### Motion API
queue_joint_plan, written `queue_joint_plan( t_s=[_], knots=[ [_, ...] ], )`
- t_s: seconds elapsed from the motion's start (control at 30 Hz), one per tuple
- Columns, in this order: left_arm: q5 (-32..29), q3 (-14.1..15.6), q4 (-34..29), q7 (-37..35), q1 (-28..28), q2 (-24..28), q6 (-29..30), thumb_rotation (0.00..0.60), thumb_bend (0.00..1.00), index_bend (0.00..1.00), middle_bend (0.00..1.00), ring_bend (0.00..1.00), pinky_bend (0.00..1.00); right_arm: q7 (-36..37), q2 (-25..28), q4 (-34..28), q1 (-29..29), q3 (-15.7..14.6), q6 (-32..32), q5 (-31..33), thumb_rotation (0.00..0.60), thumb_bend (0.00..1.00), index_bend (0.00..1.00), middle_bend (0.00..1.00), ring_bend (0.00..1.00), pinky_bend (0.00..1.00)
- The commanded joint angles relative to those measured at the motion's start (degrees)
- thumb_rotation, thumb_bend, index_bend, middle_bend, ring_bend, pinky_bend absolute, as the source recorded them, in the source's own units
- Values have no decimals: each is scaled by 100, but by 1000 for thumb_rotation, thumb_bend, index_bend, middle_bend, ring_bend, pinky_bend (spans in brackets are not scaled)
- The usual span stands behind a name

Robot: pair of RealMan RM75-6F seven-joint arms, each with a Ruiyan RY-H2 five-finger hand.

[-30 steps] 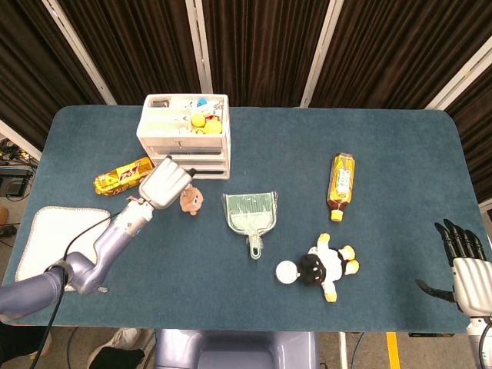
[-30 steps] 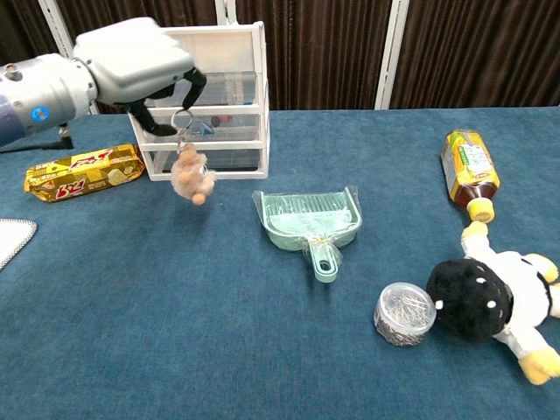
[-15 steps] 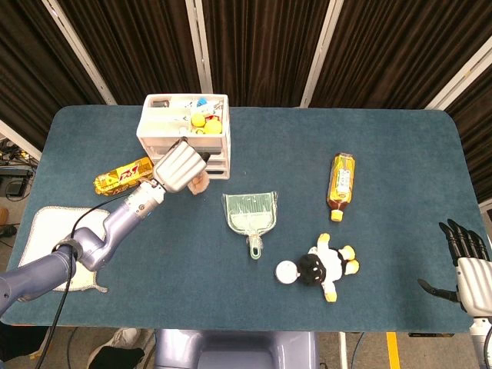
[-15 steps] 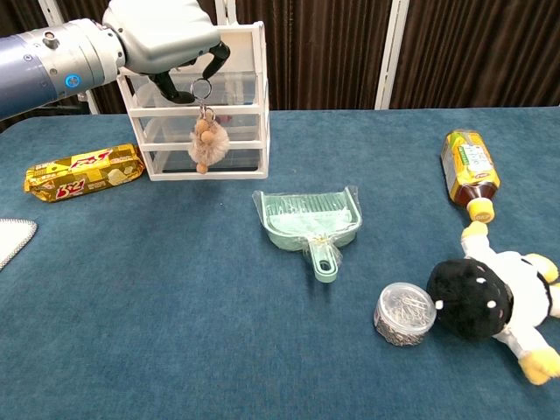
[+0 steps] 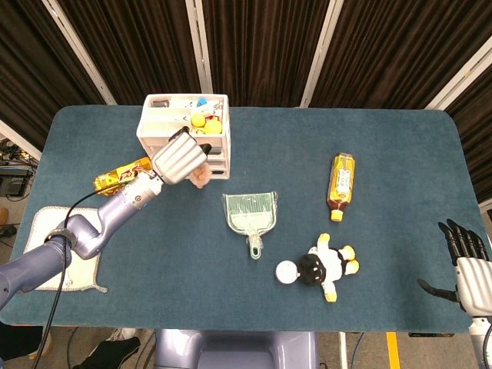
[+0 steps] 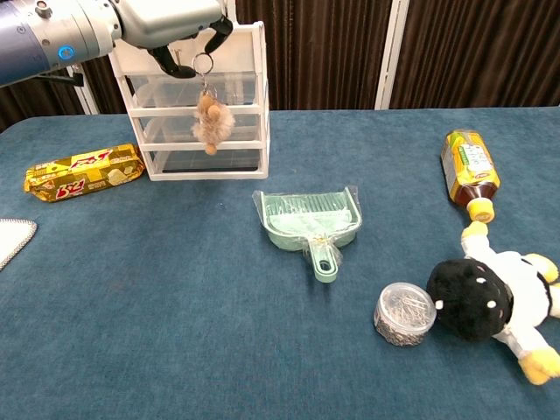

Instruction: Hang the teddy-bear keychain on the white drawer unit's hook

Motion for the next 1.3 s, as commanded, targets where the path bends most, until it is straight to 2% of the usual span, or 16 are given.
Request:
queue_joint_plan(
  t_s=[0.03, 0.3, 1.3],
  knots=[
    [-3, 27, -27, -15, 21, 96, 31, 600, 240, 526, 985, 862, 723, -5, 3, -7, -3, -5, 3, -7, 600, 0, 0, 0, 0, 0],
    [-29, 120, -15, -5, 93, 219, 45, 600, 240, 524, 985, 862, 723, -14, 1, -15, -3, -1, 12, -16, 600, 0, 0, 0, 0, 0],
    [-2, 321, 385, -65, 75, 22, 68, 600, 239, 528, 984, 862, 723, 8, 17, -37, -15, 12, 1, 31, 600, 0, 0, 0, 0, 0]
  ],
)
